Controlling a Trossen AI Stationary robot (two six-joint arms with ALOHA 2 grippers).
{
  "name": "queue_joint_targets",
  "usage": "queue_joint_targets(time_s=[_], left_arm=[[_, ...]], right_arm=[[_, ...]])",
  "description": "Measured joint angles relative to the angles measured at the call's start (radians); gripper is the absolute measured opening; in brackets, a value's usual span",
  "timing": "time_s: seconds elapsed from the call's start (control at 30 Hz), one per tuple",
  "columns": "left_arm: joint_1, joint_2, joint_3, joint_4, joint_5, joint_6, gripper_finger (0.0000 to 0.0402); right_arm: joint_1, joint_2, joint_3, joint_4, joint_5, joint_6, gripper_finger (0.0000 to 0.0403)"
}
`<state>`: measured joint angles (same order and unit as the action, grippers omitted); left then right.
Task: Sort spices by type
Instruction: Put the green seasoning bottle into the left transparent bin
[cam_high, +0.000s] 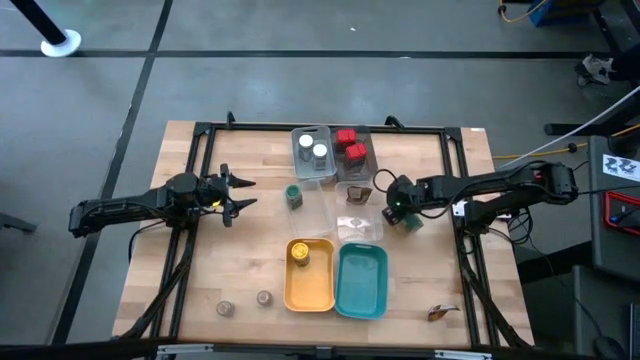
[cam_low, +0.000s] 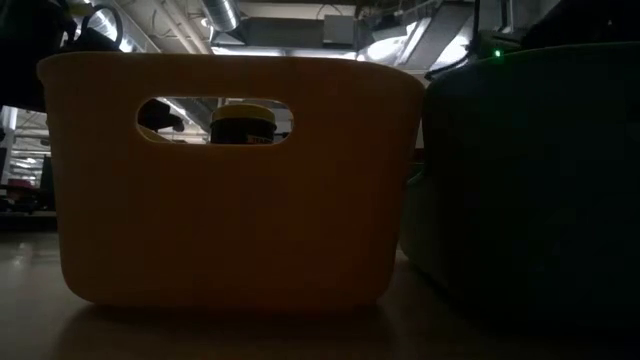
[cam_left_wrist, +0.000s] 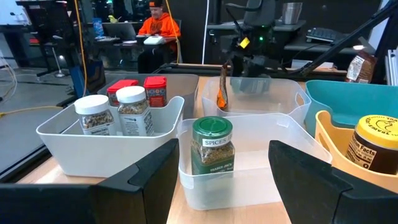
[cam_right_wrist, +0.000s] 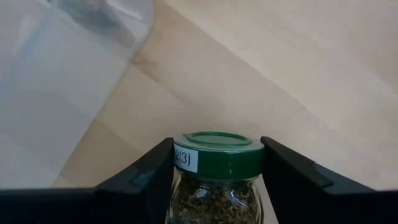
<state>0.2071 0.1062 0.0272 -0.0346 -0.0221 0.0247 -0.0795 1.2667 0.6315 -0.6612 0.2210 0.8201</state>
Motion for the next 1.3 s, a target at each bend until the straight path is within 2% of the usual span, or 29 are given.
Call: queue_joint_targets(time_s=[0.2, 0.53, 0.7, 0.87, 1.13, 1.3], left_arm=[[0.0, 0.0, 0.0, 0.0, 0.0, 0.001, 0.0233], [0.0, 0.0, 0.0, 0.0, 0.0, 0.0, 0.0233], [0.0, 0.0, 0.0, 0.0, 0.0, 0.001, 0.0233], [0.0, 0.0, 0.0, 0.0, 0.0, 0.002, 0.0233], [0.0, 0.0, 0.0, 0.0, 0.0, 0.0, 0.0233], [0.0, 0.0, 0.0, 0.0, 0.0, 0.0, 0.0233]], right_arm=[[0.0, 0.0, 0.116, -0.147, 0.054, -0.046, 0.0208], [0.001, -0.001, 0.412, -0.463, 0.15, -0.077, 0.0208], [0.001, -0.001, 0.548, -0.467, 0.174, -0.137, 0.0209], [0.001, -0.002, 0.611, -0.311, 0.172, -0.23, 0.021], [0.001, 0.006, 0.58, 0.129, 0.063, -0.508, 0.0211], [0.001, 0.038, 0.566, 0.338, -0.018, -0.648, 0.0211]])
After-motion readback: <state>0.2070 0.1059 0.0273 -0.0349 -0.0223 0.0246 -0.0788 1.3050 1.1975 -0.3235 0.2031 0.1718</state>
